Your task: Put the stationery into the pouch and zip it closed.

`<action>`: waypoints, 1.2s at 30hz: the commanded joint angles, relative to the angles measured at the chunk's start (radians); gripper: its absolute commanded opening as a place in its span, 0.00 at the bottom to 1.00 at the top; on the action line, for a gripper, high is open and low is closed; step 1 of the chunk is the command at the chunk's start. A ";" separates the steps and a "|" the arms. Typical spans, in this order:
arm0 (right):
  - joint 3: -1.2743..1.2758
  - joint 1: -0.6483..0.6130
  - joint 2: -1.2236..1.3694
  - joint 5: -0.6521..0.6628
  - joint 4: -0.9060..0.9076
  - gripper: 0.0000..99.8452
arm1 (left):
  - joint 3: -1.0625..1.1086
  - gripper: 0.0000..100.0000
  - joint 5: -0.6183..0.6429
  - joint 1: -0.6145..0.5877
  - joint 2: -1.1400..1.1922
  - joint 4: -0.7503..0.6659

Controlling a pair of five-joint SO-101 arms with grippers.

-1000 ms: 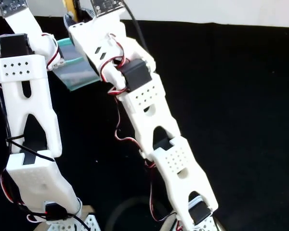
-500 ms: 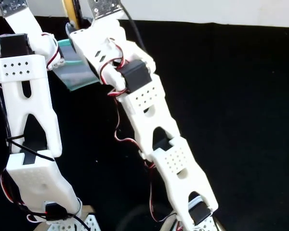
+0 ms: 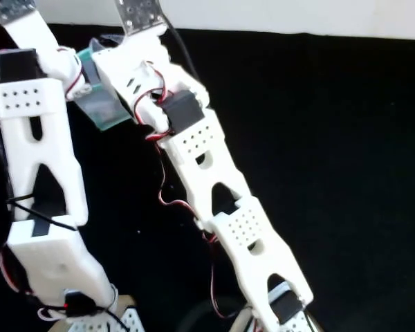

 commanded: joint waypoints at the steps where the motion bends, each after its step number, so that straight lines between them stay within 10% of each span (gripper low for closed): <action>1: -0.085 -0.015 0.015 0.002 0.005 0.01 | 0.005 0.01 -0.002 -0.038 0.068 -0.014; 23: -0.084 -0.010 -0.249 0.051 0.226 0.15 | 0.005 0.01 -0.003 -0.036 0.067 -0.012; 36: -0.074 0.202 -0.447 0.077 0.464 0.16 | -0.031 0.01 -0.003 -0.030 0.062 -0.006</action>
